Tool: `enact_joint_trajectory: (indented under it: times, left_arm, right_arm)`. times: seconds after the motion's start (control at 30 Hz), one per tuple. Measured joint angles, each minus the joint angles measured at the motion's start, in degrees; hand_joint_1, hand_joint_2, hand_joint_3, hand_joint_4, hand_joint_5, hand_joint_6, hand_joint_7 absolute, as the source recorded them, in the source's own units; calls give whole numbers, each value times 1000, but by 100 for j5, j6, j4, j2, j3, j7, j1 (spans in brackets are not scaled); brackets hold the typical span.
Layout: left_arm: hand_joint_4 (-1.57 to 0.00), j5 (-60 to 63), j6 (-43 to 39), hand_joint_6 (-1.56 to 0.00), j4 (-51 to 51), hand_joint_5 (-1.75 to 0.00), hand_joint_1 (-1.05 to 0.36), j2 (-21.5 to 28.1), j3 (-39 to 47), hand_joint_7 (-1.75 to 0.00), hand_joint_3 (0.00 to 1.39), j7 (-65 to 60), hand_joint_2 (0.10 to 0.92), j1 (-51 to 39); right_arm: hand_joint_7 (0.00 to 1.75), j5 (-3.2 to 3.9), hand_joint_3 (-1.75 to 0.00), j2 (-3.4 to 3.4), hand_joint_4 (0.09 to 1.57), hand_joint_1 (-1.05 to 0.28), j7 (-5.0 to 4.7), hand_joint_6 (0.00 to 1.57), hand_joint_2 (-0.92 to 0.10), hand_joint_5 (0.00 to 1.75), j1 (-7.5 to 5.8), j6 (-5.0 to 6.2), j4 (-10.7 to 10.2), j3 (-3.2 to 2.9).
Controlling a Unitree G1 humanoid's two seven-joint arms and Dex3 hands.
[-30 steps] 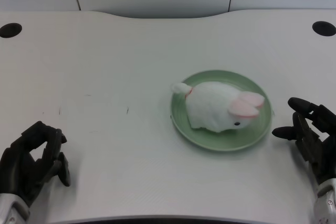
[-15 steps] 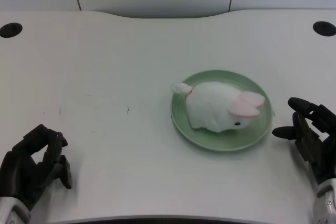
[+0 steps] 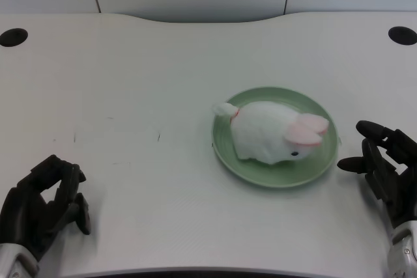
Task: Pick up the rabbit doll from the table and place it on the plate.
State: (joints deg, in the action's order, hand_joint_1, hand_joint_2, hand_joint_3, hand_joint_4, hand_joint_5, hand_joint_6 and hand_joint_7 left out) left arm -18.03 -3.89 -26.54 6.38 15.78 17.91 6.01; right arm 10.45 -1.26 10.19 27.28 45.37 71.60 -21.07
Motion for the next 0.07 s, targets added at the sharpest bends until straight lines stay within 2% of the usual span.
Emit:
enact_joint_trajectory:
  times: [0.07]
  left_arm:
    - [-1181, 3, -19, -931, 0, -1746, -607, 0, 0, -1746, 572, 0, 921, 0]
  right_arm:
    - [445, 11, -307, 0, 905, -429, 26, 920, -921, 1026, 0, 0, 0, -20]
